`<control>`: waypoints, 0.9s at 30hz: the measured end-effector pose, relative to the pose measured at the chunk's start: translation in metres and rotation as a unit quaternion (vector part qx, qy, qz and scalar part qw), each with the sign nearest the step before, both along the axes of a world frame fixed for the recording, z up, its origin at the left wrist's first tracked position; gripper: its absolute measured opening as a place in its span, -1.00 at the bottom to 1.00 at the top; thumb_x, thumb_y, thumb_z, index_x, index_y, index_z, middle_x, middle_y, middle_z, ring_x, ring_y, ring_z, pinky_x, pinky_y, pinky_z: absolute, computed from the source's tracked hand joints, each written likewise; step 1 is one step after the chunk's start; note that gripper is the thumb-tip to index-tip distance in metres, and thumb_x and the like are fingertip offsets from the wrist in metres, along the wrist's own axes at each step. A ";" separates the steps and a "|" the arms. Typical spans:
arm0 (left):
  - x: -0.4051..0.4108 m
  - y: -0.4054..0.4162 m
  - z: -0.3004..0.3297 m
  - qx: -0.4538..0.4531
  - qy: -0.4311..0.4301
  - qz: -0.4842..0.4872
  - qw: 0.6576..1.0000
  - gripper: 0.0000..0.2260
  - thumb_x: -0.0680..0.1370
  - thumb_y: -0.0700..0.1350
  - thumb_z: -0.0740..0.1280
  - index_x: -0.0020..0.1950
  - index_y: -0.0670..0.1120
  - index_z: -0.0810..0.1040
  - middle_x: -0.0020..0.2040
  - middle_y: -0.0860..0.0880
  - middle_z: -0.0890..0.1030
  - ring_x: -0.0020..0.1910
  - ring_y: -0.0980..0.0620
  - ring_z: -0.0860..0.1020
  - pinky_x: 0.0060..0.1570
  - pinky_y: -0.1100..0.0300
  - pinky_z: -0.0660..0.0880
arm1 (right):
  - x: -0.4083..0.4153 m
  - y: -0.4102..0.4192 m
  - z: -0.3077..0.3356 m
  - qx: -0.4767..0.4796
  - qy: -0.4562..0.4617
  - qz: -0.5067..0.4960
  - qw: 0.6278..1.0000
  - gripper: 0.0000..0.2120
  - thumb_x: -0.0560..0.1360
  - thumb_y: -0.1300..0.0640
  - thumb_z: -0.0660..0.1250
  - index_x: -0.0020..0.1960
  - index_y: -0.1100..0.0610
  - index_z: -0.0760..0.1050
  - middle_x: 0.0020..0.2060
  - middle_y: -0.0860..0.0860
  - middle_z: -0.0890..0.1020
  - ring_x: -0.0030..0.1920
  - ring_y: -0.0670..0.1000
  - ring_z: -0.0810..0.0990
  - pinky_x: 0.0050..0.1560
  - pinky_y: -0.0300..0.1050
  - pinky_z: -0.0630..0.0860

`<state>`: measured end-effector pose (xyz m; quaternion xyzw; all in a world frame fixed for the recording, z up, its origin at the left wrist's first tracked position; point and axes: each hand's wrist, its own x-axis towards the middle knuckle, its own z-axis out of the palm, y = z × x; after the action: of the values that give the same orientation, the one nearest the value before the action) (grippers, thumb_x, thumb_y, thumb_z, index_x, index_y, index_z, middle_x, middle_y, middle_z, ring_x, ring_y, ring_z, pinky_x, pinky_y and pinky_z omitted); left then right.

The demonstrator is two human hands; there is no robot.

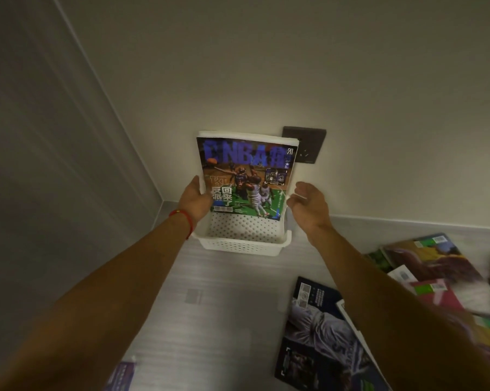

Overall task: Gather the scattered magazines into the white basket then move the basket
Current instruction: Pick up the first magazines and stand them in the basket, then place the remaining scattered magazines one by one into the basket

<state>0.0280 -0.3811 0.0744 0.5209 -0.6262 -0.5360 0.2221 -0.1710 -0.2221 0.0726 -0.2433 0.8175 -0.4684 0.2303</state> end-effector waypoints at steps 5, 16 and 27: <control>0.010 0.068 0.006 -0.222 -0.059 0.022 0.973 -0.64 0.48 -0.35 0.24 0.25 -0.13 0.53 0.22 -0.18 0.56 0.15 -0.17 0.58 0.20 0.02 0.53 | 0.004 0.081 -0.012 0.055 0.037 0.037 0.997 -0.72 0.51 0.27 0.29 0.19 0.12 0.59 0.13 0.10 0.64 0.10 0.11 0.61 0.21 0.14 0.56; -0.020 0.291 -0.060 -0.192 -0.109 -0.413 0.884 -0.70 0.49 -0.21 0.32 0.23 -0.06 0.55 0.21 -0.09 0.52 0.20 -0.07 0.51 0.26 0.11 0.46 | -0.009 0.314 -0.064 0.202 0.129 -0.002 0.971 -0.91 0.55 0.21 0.28 -0.13 0.12 0.50 -0.20 -0.01 0.53 -0.16 0.00 0.51 -0.11 -0.20 0.37; -0.095 0.418 -0.071 -0.022 -0.139 -0.339 0.930 -0.69 0.47 -0.28 0.32 0.20 -0.09 0.54 0.17 -0.15 0.59 0.17 -0.14 0.56 0.18 -0.01 0.55 | -0.059 0.425 -0.090 0.416 0.103 0.087 0.899 0.01 0.38 -0.42 0.27 0.58 -0.06 -0.19 0.58 0.17 -0.11 0.54 0.34 -0.09 0.44 0.41 0.03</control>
<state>-0.0666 0.0367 0.0039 0.3422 -0.8017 -0.4875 -0.0505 -0.2298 0.2032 -0.0178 -0.2427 0.9327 -0.0365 0.2644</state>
